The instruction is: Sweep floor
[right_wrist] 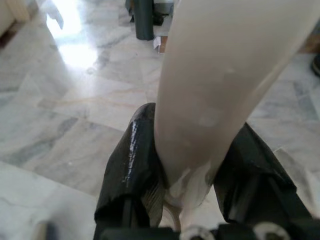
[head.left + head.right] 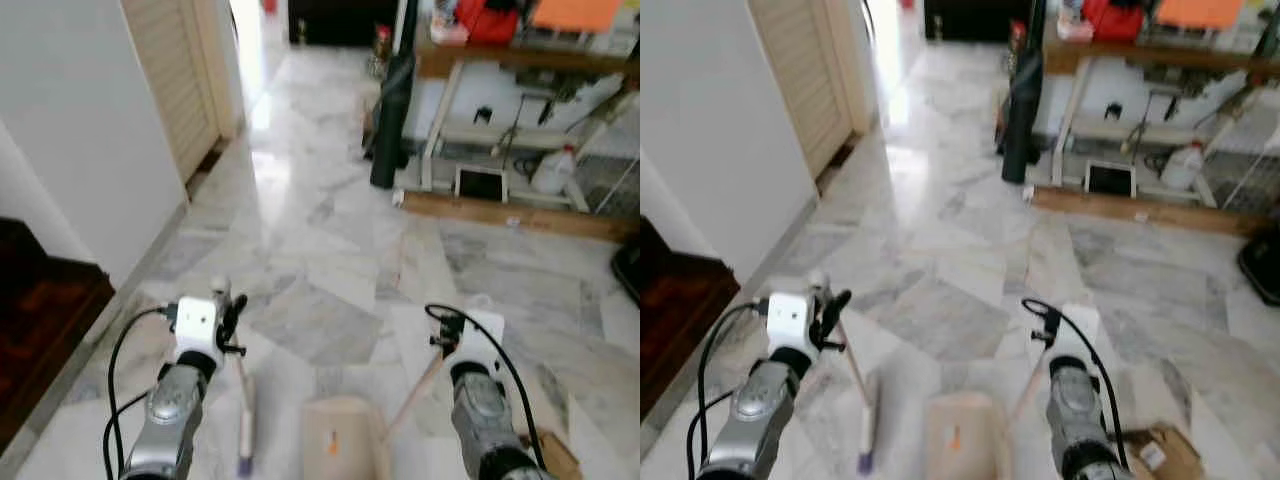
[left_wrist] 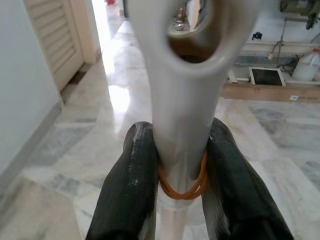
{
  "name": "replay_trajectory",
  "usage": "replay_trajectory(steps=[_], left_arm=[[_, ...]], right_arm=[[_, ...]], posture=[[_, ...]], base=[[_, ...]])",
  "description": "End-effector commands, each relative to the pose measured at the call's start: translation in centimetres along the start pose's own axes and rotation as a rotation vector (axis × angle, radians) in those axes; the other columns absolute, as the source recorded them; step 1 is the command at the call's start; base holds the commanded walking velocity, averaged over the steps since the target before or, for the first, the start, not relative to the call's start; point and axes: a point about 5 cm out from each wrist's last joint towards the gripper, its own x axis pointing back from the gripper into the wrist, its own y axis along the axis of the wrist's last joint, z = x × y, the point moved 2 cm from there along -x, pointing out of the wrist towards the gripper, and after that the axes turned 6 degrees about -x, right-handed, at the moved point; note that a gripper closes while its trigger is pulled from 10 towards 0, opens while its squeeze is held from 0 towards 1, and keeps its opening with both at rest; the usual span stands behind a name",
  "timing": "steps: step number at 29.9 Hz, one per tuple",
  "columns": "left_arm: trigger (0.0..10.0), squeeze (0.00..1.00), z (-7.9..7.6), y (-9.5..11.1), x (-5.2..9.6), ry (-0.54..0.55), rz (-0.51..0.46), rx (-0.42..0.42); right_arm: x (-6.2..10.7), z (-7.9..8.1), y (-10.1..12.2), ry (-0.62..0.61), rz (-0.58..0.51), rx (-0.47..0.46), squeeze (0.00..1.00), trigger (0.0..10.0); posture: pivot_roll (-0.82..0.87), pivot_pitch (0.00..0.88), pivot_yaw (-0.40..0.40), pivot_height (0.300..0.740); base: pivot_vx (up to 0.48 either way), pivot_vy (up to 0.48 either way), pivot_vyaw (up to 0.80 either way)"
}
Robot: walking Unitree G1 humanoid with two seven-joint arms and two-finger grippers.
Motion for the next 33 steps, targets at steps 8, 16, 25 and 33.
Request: replay_trajectory(steps=[8, 16, 25, 33], left_arm=[[10.0, 0.00, 0.38, 0.45, -0.06, 0.003, -0.024, -0.019], [10.0, 0.00, 0.27, 0.39, -0.13, 0.001, -0.019, -0.016], [10.0, 0.00, 0.15, 0.27, -0.17, 0.006, -0.010, -0.001], [10.0, 0.00, 0.18, 0.25, -0.14, 0.008, -0.010, -0.009]], right_arm=[[-0.10, 0.59, 0.15, 0.015, -0.003, -0.008, 0.00, 10.0], [-0.08, 0.57, 0.09, 0.014, 0.000, -0.005, 0.00, 10.0], [-0.09, 0.44, 0.14, 0.010, -0.001, -0.001, 0.00, 10.0], [-0.11, 0.45, 0.13, 0.013, 0.001, 0.000, 0.00, 10.0]], posture=[[0.08, 0.000, -0.031, 0.740], [0.08, 0.000, -0.032, 0.740], [0.08, 0.006, -0.035, 0.740], [0.08, 0.011, -0.036, 0.740]], base=[[0.000, 0.000, -0.76], [0.000, 0.000, -0.80], [0.000, 0.144, -0.80], [0.000, 0.090, -0.80]])
